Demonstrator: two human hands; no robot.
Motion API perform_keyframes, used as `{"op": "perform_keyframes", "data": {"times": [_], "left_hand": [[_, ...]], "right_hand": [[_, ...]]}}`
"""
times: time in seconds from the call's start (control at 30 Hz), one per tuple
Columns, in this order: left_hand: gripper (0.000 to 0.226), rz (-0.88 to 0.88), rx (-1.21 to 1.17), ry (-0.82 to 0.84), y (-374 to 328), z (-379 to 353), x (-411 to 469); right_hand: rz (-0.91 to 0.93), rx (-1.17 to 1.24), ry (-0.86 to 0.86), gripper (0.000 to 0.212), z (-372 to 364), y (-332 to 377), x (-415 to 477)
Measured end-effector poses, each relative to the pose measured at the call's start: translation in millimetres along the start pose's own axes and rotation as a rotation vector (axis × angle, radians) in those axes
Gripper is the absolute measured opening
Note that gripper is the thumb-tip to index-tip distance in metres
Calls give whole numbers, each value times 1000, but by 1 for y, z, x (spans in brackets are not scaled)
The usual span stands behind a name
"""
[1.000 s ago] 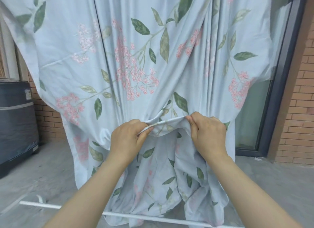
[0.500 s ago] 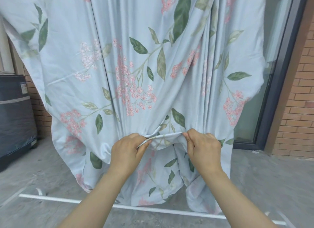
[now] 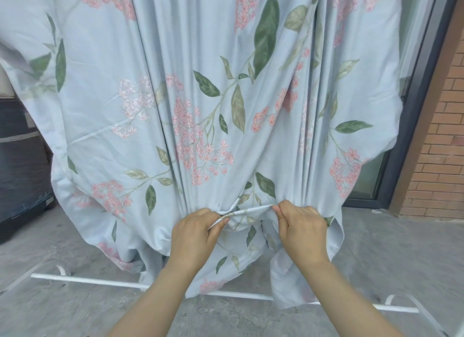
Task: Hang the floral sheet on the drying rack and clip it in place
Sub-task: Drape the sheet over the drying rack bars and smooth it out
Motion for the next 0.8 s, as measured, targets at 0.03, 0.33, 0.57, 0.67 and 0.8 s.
{"op": "perform_keyframes", "data": {"times": [0.03, 0.33, 0.57, 0.67, 0.8], "left_hand": [[47, 7, 2, 8, 0, -3, -3], [48, 31, 26, 64, 6, -22, -27], [47, 55, 58, 122, 10, -40, -52], [50, 73, 68, 145, 12, -47, -61], [42, 70, 75, 155, 14, -54, -68]], "right_hand": [[-2, 0, 2, 54, -1, -1, -3], [-13, -6, 106, 42, -13, -6, -36], [-19, -27, 129, 51, -18, -8, -61], [-18, -31, 138, 56, -20, -9, -71], [-15, -58, 150, 56, -22, -8, -80]]}}
Point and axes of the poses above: each hand's wrist, its own x-axis towards the middle knuckle, its own z-axis out of the back of the hand, y = z × x, the point moved 9 cm from there along x, towards the middle knuckle, and after that the axes turned 7 degrees about -z, right-handed, at the moved point
